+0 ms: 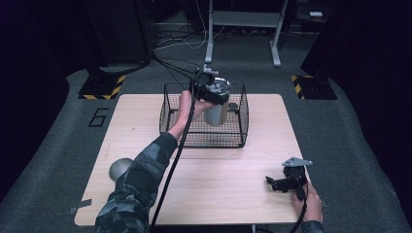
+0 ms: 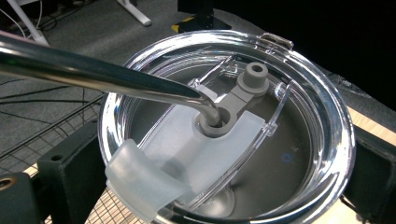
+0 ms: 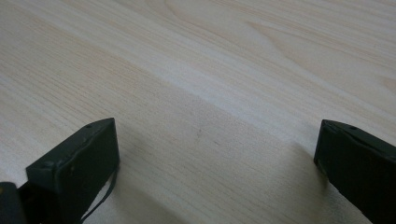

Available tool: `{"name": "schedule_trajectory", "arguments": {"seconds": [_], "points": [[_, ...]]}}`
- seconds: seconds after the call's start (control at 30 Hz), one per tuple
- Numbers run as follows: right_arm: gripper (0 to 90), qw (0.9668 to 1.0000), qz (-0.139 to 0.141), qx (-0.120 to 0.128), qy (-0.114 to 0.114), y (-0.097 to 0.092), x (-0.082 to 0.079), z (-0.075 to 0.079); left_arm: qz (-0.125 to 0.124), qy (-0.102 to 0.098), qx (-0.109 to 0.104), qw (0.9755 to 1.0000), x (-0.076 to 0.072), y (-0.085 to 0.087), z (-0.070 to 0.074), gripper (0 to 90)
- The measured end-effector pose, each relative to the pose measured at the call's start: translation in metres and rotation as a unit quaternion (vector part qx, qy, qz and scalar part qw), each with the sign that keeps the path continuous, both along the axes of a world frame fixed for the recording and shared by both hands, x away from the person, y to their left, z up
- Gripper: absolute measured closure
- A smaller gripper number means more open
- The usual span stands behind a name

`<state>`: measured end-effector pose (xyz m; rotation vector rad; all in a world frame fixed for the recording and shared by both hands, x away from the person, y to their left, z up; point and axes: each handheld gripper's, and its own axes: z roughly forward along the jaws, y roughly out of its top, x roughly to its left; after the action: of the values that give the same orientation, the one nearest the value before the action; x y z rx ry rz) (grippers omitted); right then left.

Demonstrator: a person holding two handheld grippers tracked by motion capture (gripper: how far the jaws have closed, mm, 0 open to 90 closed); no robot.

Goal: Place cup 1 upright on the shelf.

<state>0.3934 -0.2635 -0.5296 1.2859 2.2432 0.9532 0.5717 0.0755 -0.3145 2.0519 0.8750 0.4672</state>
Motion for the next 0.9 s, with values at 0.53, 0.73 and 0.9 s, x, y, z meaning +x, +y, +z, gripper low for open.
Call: {"name": "schedule_trajectory", "arguments": {"seconds": [0.53,0.73,0.9], "points": [[0.0,1.0,0.001,0.0,0.0,0.0,0.0,0.0,0.0,0.018,0.007,0.9998,0.014,-0.021,-0.025,3.9],[0.0,1.0,0.001,0.001,-0.003,0.0,0.0,-0.001,0.002,0.031,0.005,0.9995,0.019,-0.025,-0.036,3.8],[0.0,1.0,0.0,0.001,-0.004,0.0,0.0,-0.001,0.008,0.04,0.002,0.9992,0.023,-0.031,-0.046,3.8]]}}
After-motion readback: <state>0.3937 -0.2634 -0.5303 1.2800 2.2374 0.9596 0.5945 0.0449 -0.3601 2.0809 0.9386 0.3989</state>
